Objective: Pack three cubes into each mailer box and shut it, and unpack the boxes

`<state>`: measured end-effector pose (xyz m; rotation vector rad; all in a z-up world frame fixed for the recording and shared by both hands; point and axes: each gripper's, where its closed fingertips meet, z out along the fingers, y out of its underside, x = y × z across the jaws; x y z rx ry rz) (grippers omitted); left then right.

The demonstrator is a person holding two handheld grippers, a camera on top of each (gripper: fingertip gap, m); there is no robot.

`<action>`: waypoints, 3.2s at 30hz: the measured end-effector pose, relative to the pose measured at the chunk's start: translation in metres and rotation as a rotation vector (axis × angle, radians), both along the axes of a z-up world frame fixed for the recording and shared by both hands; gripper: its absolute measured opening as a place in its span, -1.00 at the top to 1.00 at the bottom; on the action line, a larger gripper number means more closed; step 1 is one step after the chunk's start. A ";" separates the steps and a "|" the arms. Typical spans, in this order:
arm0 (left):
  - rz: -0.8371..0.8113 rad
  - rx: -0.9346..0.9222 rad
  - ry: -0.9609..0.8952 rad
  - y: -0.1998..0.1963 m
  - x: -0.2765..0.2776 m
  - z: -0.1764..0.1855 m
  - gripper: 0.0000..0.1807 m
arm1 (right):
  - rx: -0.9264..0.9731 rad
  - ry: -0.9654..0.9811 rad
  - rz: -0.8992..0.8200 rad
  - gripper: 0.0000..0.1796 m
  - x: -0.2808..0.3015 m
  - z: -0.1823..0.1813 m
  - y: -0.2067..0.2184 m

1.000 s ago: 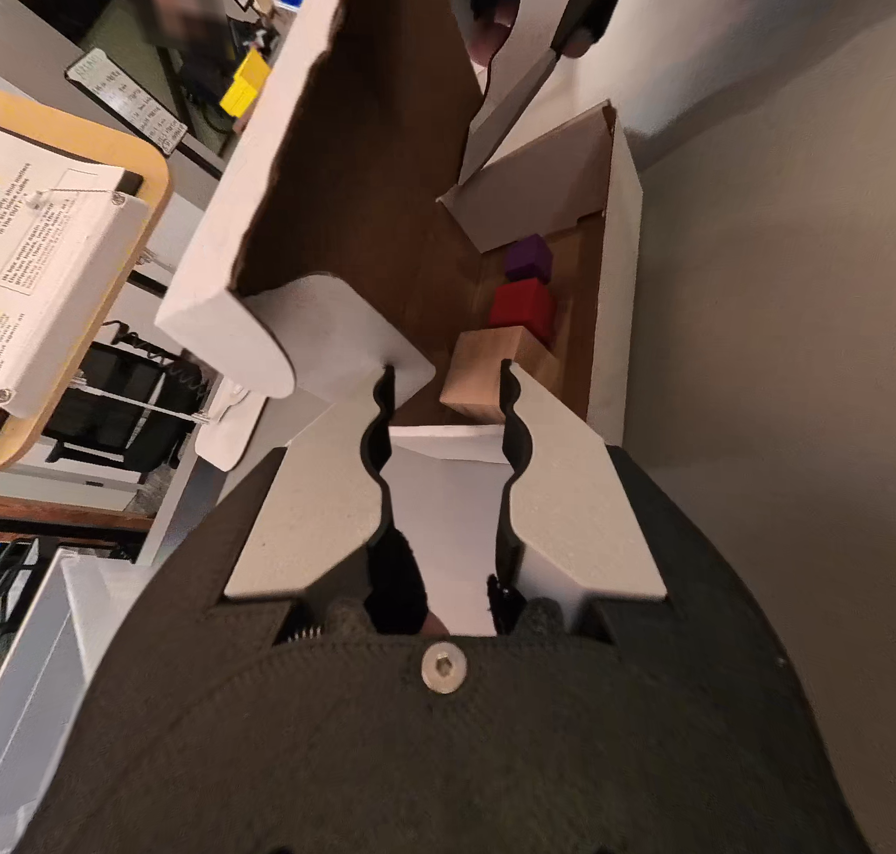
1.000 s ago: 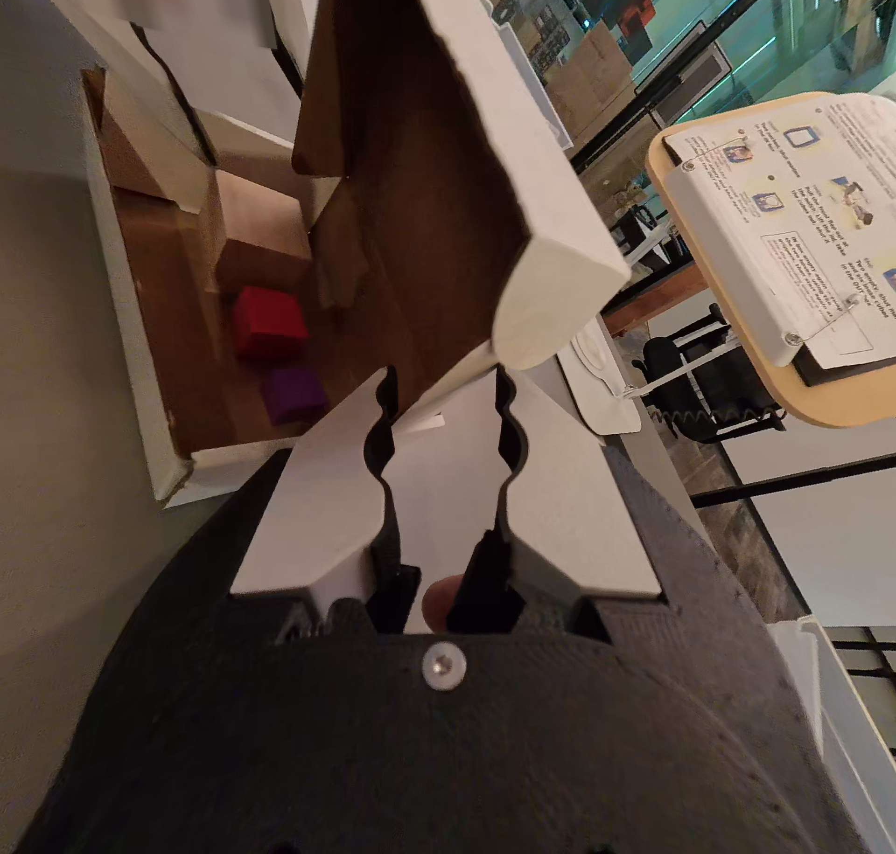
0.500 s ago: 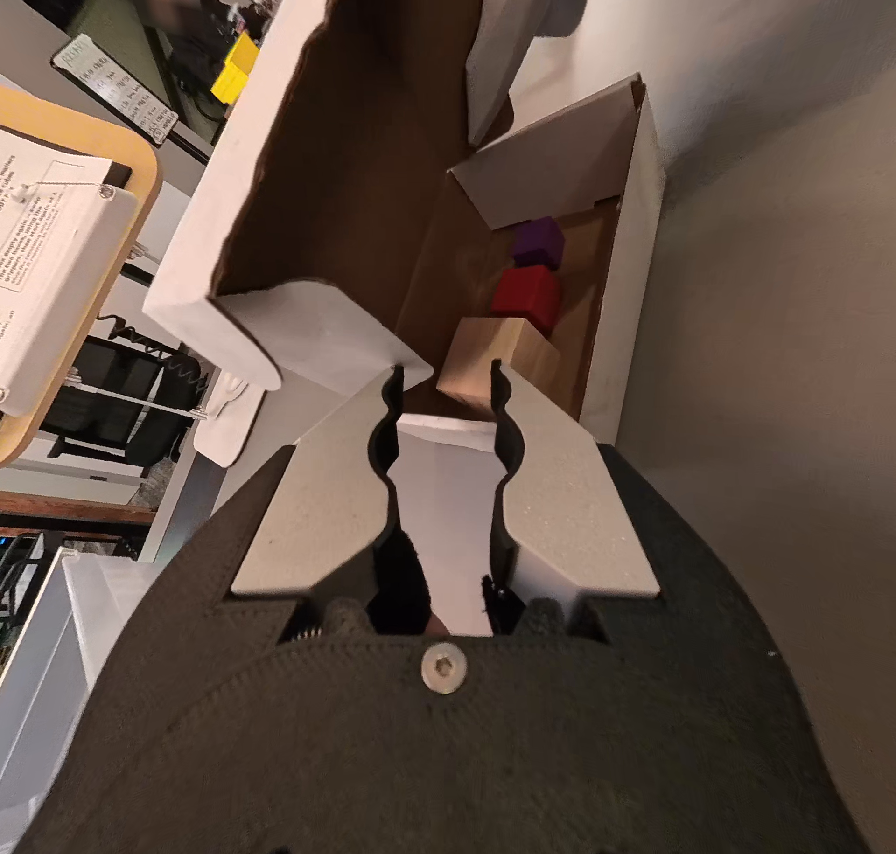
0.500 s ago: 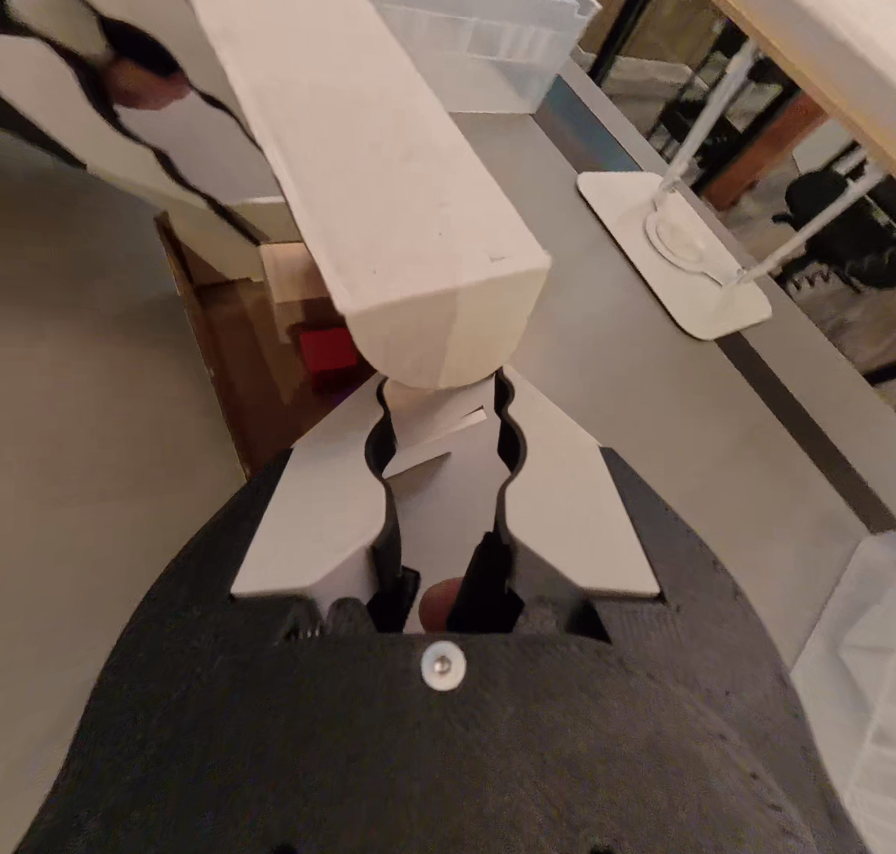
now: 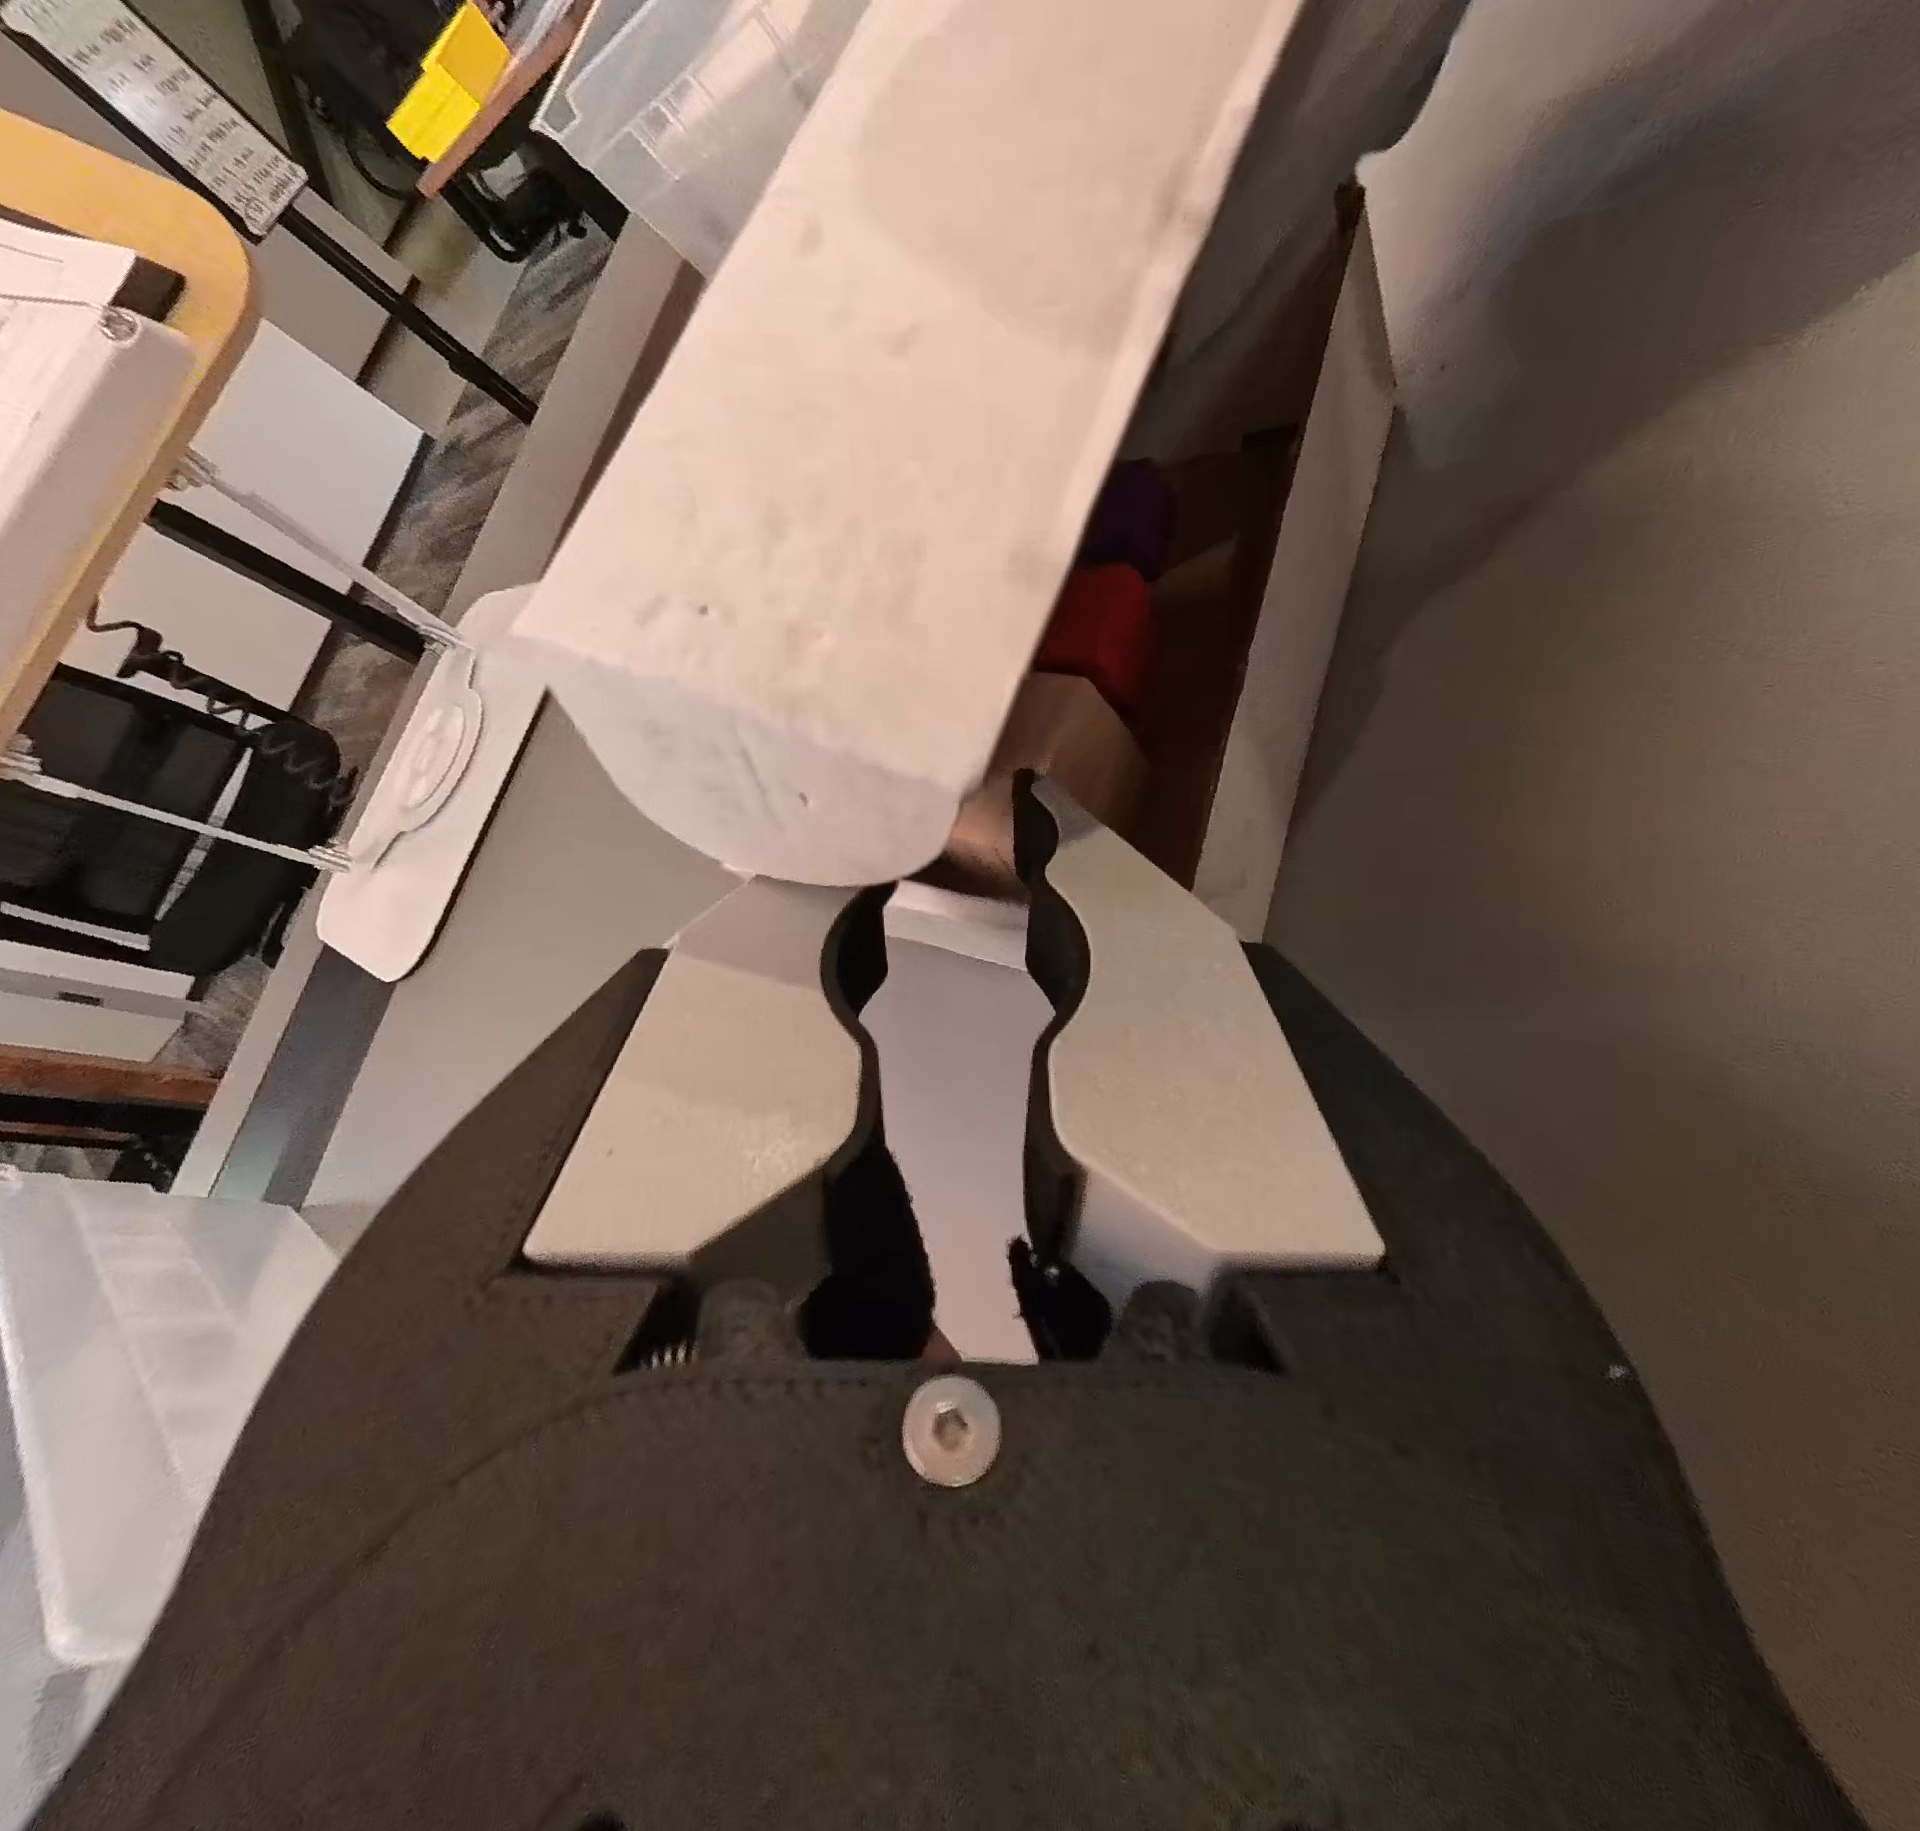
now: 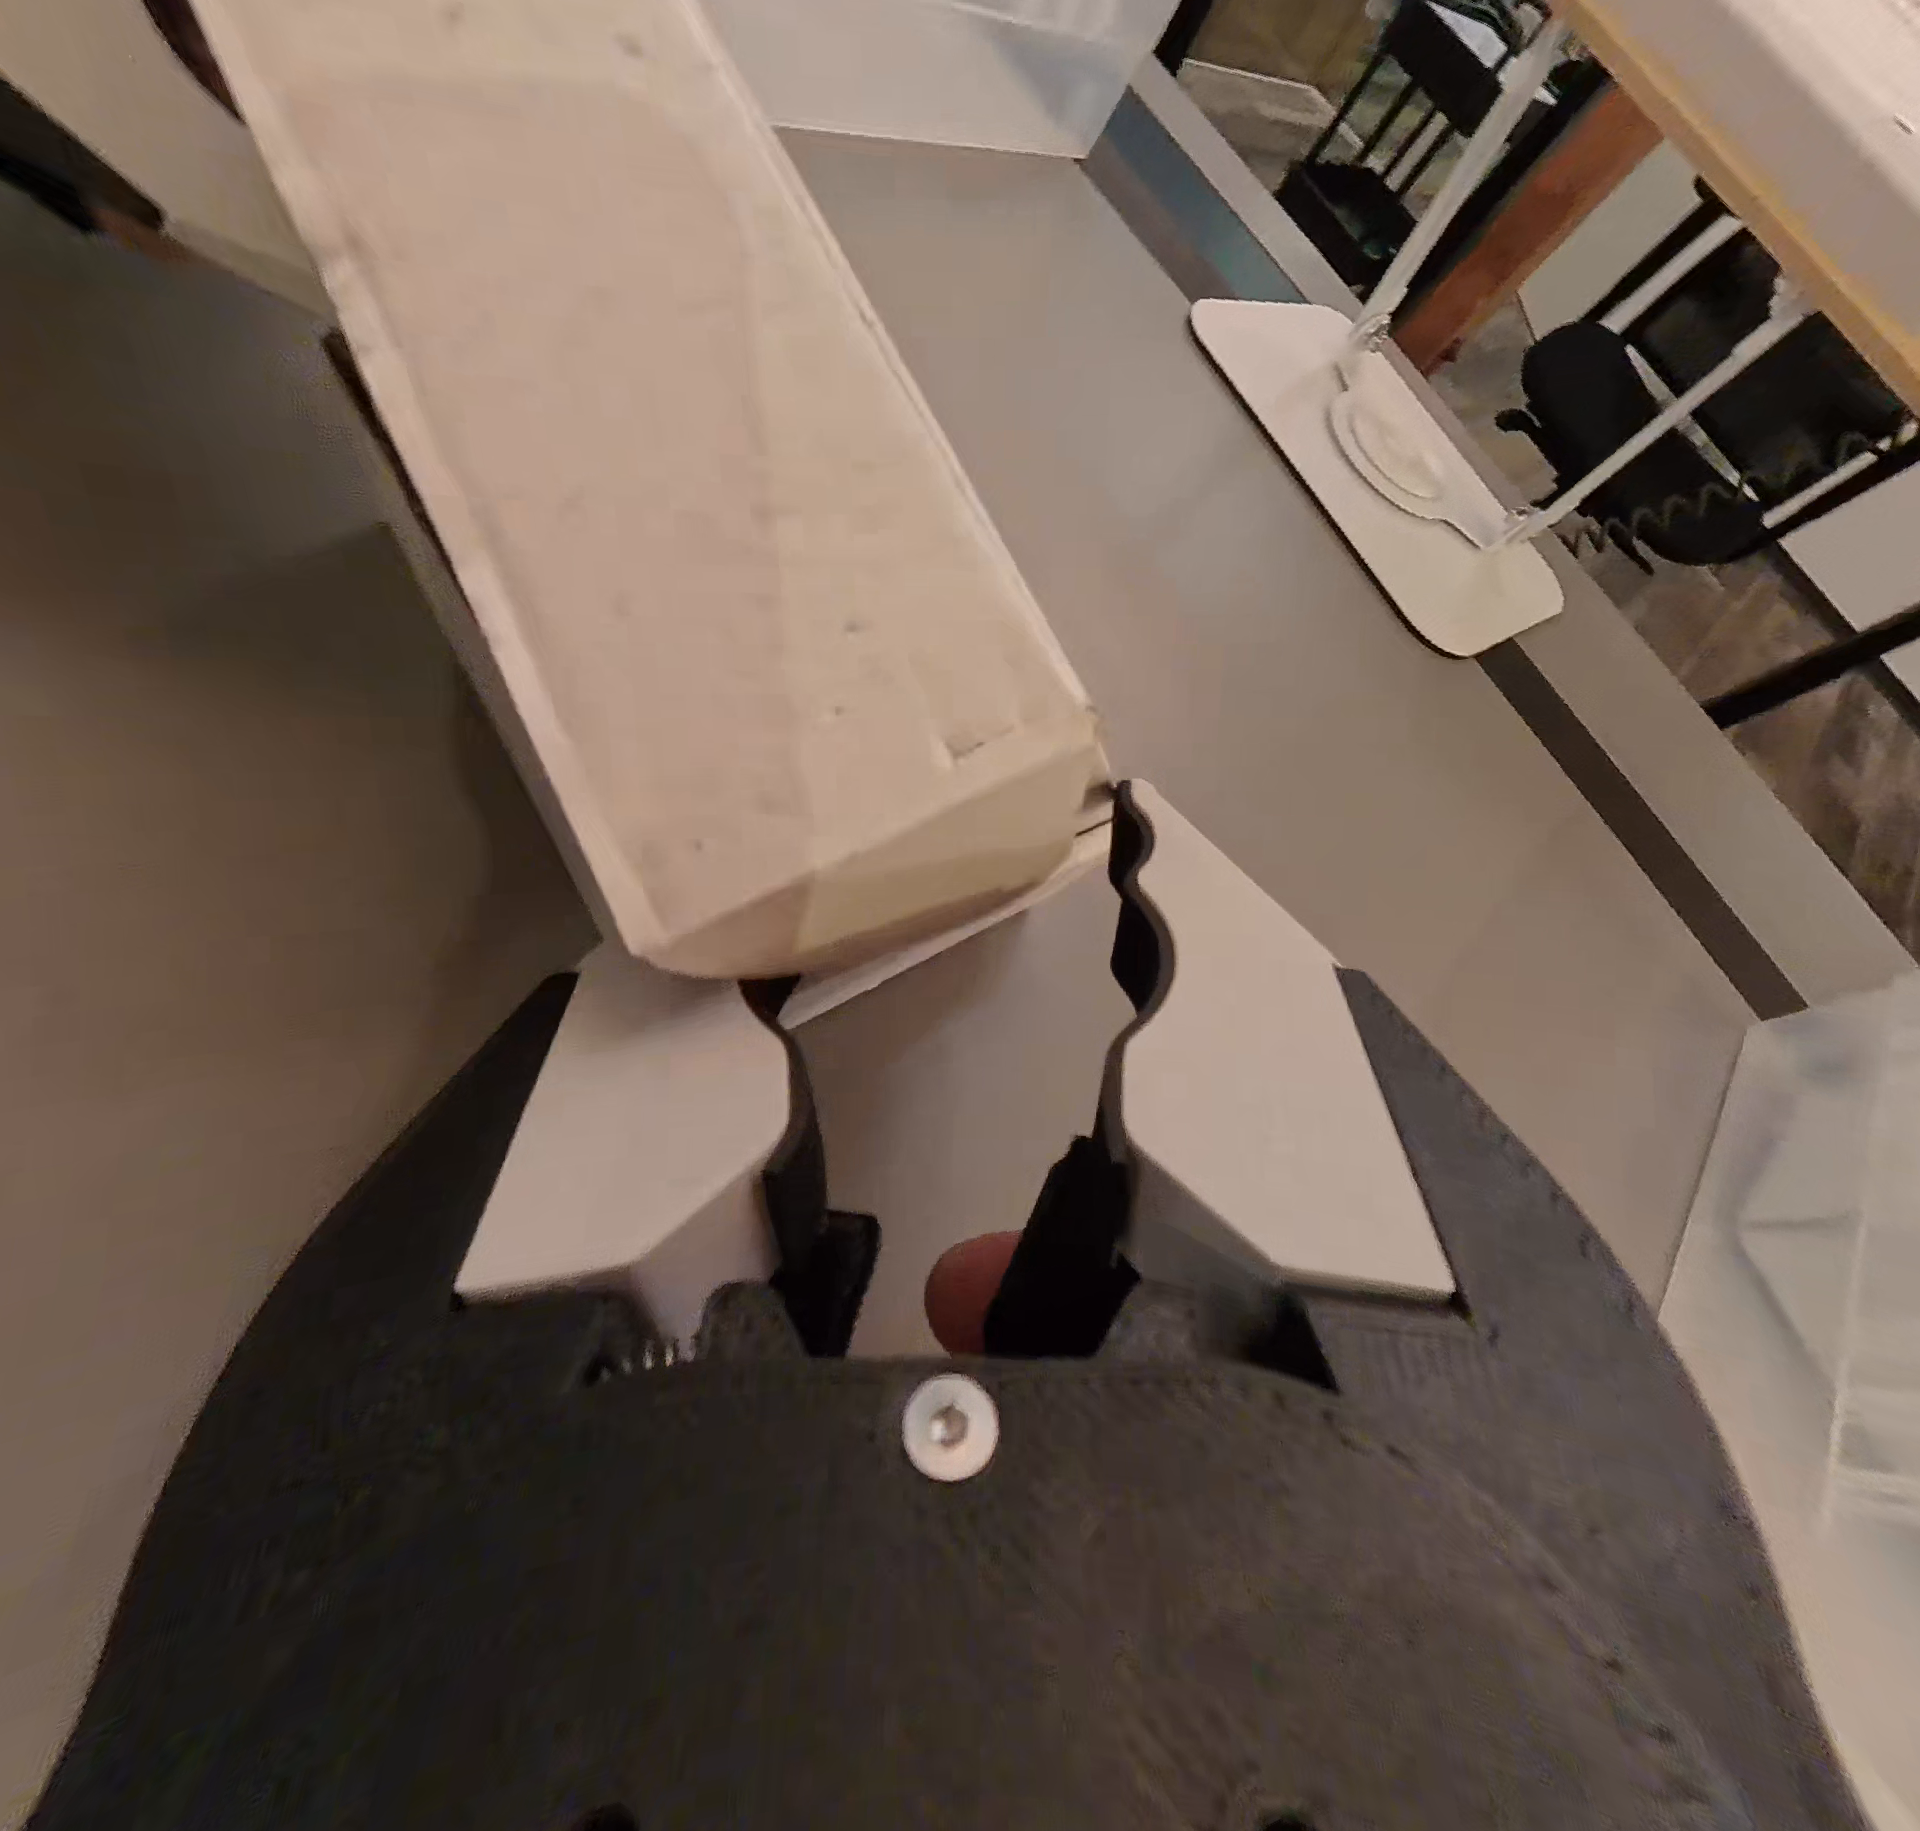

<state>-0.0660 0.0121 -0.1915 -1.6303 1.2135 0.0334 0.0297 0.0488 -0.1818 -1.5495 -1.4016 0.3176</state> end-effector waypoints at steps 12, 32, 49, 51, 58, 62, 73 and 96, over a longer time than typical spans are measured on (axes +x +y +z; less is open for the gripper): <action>-0.025 -0.097 -0.181 -0.011 -0.021 0.017 0.06 | 0.026 -0.107 0.044 0.60 0.007 -0.012 -0.004; -0.144 0.052 0.176 -0.017 0.003 0.015 0.30 | -0.082 -0.085 0.190 0.51 0.027 0.000 -0.029; -0.250 -0.261 0.174 -0.043 0.011 0.010 0.08 | 0.230 -0.221 0.433 0.37 0.012 0.025 -0.062; -0.249 -0.304 0.193 -0.041 0.011 0.009 0.02 | 0.214 -0.227 0.439 0.38 0.011 0.029 -0.061; -0.217 -0.255 0.155 -0.032 0.002 0.020 -0.04 | 0.167 -0.234 0.429 0.38 0.010 0.033 -0.057; -0.205 -0.281 0.121 -0.037 -0.006 0.019 -0.04 | 0.133 -0.227 0.442 0.38 0.007 0.034 -0.057; -0.229 -0.206 0.193 -0.063 0.004 0.005 0.16 | 0.038 -0.315 0.499 0.35 0.013 0.012 -0.070; -0.237 -0.162 0.327 -0.048 -0.024 -0.004 0.12 | 0.119 -0.451 0.548 0.31 0.033 -0.008 -0.037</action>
